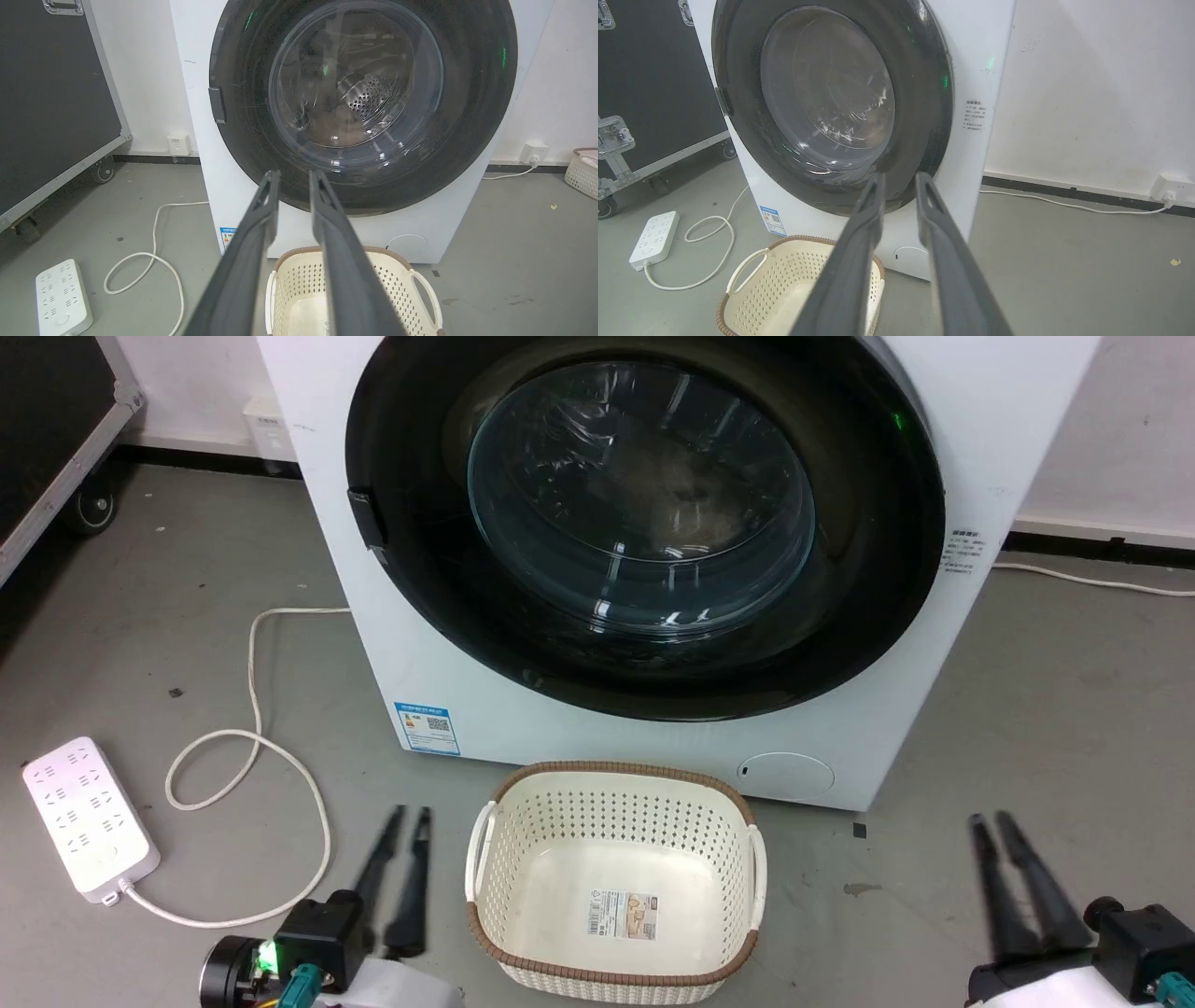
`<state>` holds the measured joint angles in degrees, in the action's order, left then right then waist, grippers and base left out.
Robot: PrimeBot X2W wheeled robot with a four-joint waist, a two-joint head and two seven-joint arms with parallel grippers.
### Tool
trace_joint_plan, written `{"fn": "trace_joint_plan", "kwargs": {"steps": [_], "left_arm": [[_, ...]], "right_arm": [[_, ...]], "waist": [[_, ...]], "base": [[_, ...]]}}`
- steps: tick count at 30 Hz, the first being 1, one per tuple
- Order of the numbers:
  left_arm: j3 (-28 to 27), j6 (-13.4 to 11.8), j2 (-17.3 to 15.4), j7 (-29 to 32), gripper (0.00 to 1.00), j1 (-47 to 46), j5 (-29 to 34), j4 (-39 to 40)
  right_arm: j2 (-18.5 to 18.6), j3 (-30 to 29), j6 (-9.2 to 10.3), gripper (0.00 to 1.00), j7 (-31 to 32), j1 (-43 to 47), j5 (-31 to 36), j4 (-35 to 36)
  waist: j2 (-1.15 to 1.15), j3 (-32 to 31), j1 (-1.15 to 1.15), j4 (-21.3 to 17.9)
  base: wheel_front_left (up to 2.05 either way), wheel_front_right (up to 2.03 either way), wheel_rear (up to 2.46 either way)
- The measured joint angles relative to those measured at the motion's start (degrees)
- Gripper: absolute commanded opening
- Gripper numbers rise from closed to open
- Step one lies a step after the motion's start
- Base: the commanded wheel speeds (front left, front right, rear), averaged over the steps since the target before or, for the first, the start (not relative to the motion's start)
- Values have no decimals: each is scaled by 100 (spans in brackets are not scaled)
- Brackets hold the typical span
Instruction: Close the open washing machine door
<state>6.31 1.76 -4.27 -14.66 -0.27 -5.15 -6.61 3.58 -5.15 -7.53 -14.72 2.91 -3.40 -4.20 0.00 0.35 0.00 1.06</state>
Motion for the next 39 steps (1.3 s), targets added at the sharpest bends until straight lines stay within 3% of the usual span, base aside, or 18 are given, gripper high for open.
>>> {"fn": "trace_joint_plan", "kwargs": {"steps": [39], "left_arm": [[-168, -33, 22, 422, 0, 0, 113, 168]], "right_arm": [[-1, 149, 0, 0, 438, -19, 54, 86]], "waist": [[0, -11, 1, -32]], "base": [[0, 0, 0]]}}
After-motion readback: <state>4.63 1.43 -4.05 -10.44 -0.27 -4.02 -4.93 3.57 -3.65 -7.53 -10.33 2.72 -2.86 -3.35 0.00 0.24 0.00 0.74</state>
